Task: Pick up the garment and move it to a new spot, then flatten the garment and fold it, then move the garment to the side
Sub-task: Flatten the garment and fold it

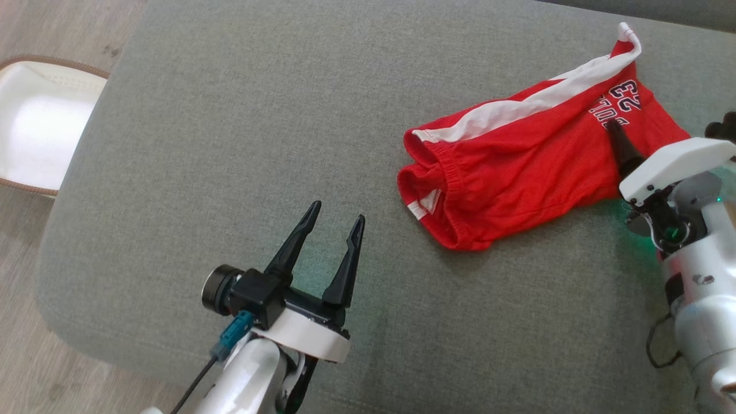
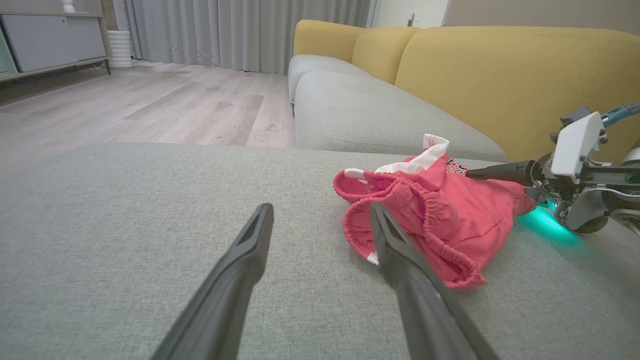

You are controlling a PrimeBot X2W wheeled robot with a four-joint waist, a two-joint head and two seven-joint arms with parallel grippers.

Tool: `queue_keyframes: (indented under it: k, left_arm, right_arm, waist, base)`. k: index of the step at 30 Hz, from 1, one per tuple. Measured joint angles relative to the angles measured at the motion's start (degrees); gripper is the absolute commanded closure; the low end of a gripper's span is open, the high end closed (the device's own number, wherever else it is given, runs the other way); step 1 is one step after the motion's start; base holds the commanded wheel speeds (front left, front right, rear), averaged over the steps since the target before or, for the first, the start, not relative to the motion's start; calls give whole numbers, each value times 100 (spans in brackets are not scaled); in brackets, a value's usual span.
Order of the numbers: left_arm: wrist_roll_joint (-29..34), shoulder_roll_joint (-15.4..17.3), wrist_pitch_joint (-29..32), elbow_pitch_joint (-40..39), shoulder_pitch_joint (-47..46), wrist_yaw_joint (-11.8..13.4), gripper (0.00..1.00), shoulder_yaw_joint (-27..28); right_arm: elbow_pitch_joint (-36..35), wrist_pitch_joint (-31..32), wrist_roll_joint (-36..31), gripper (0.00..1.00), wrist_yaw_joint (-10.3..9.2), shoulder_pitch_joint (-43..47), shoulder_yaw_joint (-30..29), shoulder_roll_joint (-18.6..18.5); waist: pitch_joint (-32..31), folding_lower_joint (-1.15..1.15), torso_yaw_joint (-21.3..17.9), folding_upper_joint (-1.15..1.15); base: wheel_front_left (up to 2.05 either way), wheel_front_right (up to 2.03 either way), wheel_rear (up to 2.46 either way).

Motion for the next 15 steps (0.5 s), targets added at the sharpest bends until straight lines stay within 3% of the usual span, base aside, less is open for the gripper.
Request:
queue_keyframes:
  k: [13, 14, 15]
  left_arm:
    - [-56, -1, 0, -41, -161, 46, 0, -159]
    - [-56, -1, 0, -42, -166, 52, 0, -166]
    - [-56, -1, 0, -40, -165, 52, 0, -170]
  right_arm:
    - [748, 71, -52, 0, 0, -750, 311, -210]
    - [794, 71, -52, 32, 0, -779, 328, -222]
    - [823, 70, -52, 87, 0, -792, 352, -236]
  waist:
    - [206, 0, 102, 0]
    - [205, 0, 116, 0]
    - [202, 0, 128, 0]
  base:
    - [0, 0, 0]
    - [0, 0, 0]
    - [0, 0, 0]
